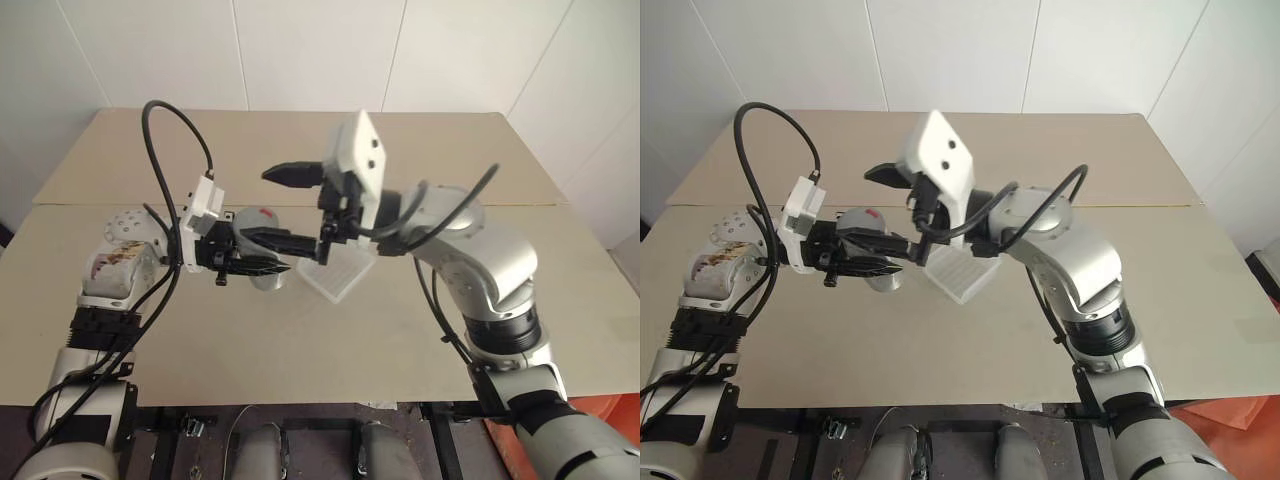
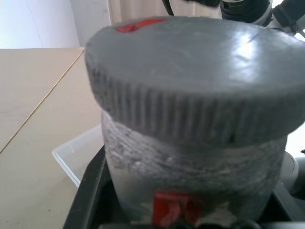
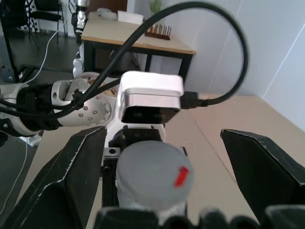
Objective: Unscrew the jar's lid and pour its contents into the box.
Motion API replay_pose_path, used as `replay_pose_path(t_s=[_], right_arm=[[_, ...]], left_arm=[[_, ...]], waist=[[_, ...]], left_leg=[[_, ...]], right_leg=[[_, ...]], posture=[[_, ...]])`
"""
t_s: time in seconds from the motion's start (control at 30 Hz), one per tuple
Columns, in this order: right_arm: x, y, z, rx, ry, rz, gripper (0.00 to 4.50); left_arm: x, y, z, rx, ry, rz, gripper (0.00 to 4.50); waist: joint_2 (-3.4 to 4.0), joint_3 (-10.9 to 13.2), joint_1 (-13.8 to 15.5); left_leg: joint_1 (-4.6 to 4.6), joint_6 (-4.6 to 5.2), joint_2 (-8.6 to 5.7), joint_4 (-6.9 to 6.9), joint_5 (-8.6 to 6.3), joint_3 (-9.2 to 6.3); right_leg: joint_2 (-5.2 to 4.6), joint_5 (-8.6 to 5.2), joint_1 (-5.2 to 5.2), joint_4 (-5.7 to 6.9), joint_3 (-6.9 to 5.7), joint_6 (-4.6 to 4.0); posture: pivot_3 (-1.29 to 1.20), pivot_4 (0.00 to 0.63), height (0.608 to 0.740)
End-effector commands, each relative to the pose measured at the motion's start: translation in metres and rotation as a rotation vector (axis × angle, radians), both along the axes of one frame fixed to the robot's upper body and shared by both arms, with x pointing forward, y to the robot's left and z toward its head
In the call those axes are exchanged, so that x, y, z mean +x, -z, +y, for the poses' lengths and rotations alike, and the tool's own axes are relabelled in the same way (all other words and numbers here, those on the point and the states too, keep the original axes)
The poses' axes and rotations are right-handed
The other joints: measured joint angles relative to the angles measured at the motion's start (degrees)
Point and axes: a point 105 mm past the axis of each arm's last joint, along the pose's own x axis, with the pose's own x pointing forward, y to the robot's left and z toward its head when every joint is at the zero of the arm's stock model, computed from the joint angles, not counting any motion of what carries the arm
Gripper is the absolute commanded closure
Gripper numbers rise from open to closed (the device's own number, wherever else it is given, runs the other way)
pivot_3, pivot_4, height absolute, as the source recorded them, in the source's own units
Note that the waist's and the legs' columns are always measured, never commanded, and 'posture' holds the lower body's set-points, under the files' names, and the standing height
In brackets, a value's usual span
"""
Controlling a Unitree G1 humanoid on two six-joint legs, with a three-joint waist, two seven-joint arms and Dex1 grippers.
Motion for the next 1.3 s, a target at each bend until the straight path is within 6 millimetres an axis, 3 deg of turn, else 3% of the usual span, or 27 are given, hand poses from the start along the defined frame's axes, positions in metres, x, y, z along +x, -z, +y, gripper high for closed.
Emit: replay_pose_path(t_s=[0.03,0.3,0.7,1.13,1.3], right_arm=[[0.008,-0.005,0.012,0.007,0.070,-0.034,0.04],[0.021,-0.006,0.009,0.029,0.133,-0.003,0.04],[0.029,0.000,-0.035,0.003,0.213,-0.005,0.04],[0.009,0.003,-0.046,-0.004,0.132,-0.021,0.04],[-0.011,-0.005,-0.027,0.032,0.016,-0.013,0.04]], left_arm=[[0.000,-0.013,-0.002,-0.007,0.012,-0.059,2.57],[-0.002,-0.013,0.002,-0.004,0.003,-0.060,2.57],[-0.003,-0.016,0.012,0.003,-0.023,-0.071,2.57],[-0.005,-0.017,0.012,0.002,-0.016,-0.066,2.57],[-0.003,-0.015,0.009,0.007,-0.011,-0.066,2.57]], waist=[[0.00,0.00,-0.01],[0.00,0.00,0.08],[0.00,0.00,0.06],[0.00,0.00,-0.02],[0.00,0.00,-0.01]], left_leg=[[0.00,0.00,0.00,0.00,0.00,0.01],[-0.09,0.00,-0.01,0.02,0.00,-0.03],[-0.19,0.00,0.00,0.02,0.00,-0.03],[-0.21,0.00,-0.01,0.01,0.00,0.01],[-0.22,0.00,0.00,0.02,0.00,0.00]], right_leg=[[0.00,0.00,0.00,0.01,0.00,0.00],[-0.01,0.00,-0.06,0.01,-0.02,0.00],[-0.01,0.00,-0.19,0.02,-0.02,0.00],[-0.01,0.01,-0.25,0.03,0.02,0.00],[-0.01,0.00,-0.25,0.03,0.02,0.00]], posture=[[0.00,0.150,0.740],[0.00,0.150,0.740],[0.00,0.150,0.740],[0.00,0.150,0.740],[0.00,0.150,0.740]])
